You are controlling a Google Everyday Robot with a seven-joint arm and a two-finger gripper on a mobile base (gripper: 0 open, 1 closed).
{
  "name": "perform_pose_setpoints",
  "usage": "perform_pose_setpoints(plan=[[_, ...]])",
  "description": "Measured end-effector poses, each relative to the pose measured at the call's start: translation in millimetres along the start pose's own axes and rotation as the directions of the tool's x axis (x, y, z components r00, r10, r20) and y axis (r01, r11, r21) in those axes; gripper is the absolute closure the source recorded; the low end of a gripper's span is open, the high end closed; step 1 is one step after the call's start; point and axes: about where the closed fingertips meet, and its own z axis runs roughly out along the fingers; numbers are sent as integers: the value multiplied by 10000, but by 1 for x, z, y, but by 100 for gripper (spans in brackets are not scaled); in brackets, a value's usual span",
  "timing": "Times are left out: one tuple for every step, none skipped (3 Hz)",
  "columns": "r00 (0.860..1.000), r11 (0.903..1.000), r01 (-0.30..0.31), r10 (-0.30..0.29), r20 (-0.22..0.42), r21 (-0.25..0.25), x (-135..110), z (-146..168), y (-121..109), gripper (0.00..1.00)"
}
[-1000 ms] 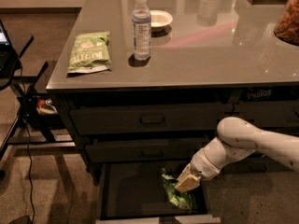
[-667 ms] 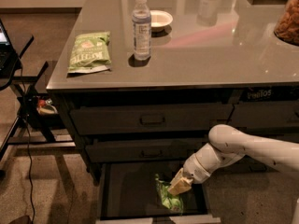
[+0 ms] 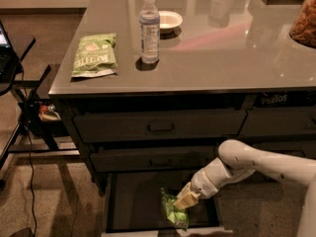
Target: Place green rice chip bag into bottom drawer
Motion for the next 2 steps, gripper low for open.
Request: perform_pose_setpoints(plan=[[9962,9993,-233,257,828,-298,10,22,-27,100],[9908,9975,-459,523,1246,-537,16,39,-53,100]])
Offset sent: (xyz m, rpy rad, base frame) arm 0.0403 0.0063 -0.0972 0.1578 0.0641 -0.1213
